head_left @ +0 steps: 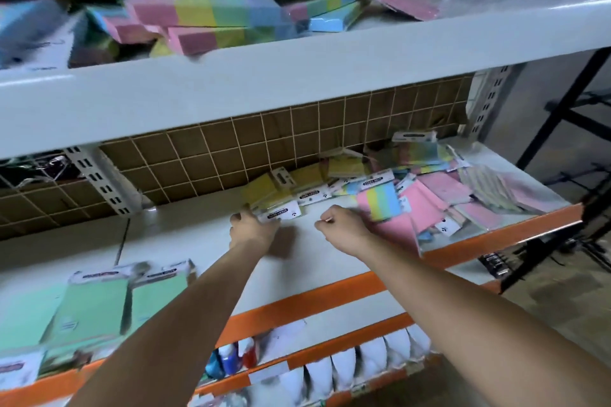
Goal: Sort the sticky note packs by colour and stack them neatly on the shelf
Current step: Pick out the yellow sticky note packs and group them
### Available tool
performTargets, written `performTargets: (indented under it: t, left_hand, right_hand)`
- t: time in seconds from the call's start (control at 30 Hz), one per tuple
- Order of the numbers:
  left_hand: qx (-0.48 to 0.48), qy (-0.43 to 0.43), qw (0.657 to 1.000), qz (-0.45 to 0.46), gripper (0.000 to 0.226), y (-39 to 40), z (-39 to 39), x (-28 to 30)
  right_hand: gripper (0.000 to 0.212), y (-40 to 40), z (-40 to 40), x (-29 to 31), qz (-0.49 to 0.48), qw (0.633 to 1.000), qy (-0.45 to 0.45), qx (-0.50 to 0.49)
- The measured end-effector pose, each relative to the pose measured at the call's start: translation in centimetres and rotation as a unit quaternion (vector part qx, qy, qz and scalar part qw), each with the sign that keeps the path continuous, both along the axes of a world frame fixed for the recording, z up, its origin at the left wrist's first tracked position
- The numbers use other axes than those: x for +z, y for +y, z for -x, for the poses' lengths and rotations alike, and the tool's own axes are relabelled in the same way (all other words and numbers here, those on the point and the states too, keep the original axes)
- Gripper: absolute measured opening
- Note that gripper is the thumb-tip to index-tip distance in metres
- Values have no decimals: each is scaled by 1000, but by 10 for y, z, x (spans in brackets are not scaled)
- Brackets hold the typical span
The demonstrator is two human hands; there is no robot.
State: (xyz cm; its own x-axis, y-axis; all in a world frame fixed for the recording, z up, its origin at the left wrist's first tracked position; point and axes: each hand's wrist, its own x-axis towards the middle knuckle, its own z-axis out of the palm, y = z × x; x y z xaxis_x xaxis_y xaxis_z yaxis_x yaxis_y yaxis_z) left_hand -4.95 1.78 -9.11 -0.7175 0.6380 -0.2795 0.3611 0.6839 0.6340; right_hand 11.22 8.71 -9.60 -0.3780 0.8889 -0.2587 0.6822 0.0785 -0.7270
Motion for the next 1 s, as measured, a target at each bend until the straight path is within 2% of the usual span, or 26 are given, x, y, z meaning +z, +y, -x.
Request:
performTargets:
  t: [0.13,0.27,0.37,0.53,0.63,0.7,0.8,1.0]
  left_hand:
    - [-19,25,999,24,89,8,11,-2]
    - [-2,45,999,30,75,17,17,-3]
    - [4,28,999,39,75,27,26,-3]
    - [33,-57,998,-12,51,43,38,-1]
    - [100,-125,986,-46,49,50,45,1]
    - [132,-171,975,-56,46,52,45,6]
    - [121,-209,970,-39,28,54,42,9]
    - [94,-264,959,-32,13,50,31,12]
  right_hand:
    - [40,6,17,-1,-8,999,29,15]
    - [42,11,31,-2,-25,999,26,30]
    - [44,16,41,1,-28,999,6,36]
    - [31,24,60,6,6,1000,18,18]
    - [26,31,74,7,12,1000,14,13]
    - [33,34,82,9,31,999,28,3]
    - [48,34,94,12,58,997,40,-18]
    - [52,29,102,11,94,985,119,-86]
